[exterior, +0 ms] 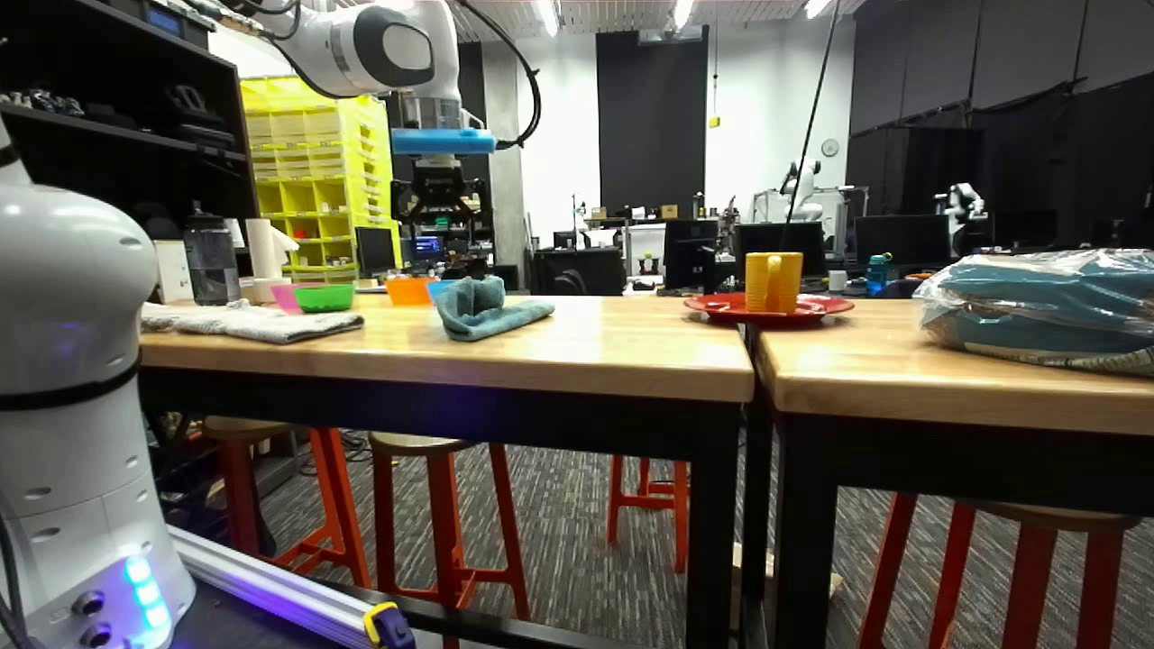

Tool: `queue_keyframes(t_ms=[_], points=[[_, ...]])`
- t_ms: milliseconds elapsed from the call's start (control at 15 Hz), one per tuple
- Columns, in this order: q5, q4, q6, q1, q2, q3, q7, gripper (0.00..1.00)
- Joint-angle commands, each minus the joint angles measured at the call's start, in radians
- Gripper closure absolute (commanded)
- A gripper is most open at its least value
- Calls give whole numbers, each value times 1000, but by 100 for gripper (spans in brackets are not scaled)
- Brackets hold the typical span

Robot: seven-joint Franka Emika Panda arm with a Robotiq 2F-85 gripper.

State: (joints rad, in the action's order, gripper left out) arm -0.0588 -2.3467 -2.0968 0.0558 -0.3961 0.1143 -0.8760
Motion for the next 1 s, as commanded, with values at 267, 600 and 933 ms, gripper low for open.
queue_keyframes(t_ms=[267,600,933], points=[[120,-266,-492,-53,-56,-106,341,0],[413,-330,-650,35,-50,-201,617,0],[669,-318,-601,147,-65,-282,806,0]])
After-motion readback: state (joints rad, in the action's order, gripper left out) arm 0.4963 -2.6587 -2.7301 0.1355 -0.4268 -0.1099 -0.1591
